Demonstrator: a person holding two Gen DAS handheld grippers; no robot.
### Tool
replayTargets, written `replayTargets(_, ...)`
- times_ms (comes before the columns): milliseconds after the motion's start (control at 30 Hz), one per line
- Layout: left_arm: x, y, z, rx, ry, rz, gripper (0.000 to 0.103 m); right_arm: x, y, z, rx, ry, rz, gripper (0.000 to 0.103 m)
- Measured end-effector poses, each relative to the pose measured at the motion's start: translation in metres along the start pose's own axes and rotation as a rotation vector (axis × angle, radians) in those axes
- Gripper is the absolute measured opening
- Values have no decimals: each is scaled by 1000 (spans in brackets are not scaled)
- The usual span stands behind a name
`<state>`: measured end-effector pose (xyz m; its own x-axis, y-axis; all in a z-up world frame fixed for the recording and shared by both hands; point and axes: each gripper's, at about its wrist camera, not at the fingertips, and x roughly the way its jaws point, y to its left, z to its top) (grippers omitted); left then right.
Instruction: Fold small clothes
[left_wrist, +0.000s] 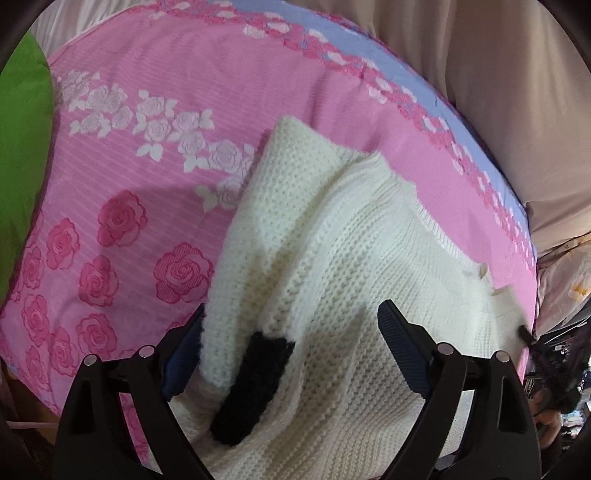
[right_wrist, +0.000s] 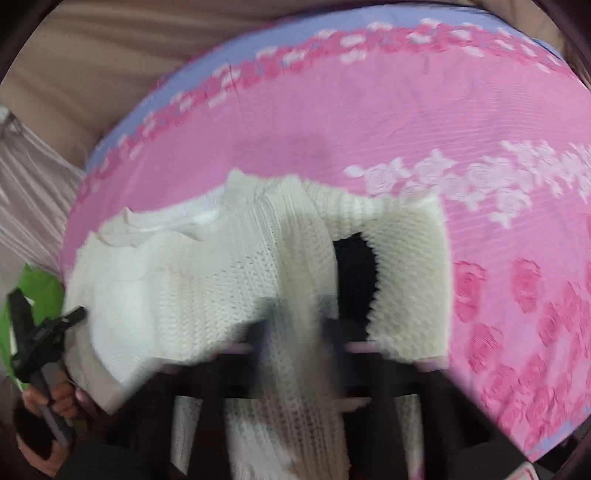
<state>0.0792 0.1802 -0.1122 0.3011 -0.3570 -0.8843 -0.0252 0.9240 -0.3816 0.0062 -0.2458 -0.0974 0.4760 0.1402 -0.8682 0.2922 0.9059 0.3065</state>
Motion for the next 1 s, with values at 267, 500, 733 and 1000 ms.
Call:
replayTargets(267,15,4,5,-27,6,0,89,19,-45,15,85,60,-136,11)
replayTargets(500,12,9,14,-43,8,-93,27,-72,28,-27,-63,-152,46,18)
replayTargets(733,-63,-65,3,91,-62,-266,19,30,91,-103,-287,214,88,11)
replayTargets(1000,-43,-262,-75,437,51,-385,30,-46,22,-90,-51,24,222,28)
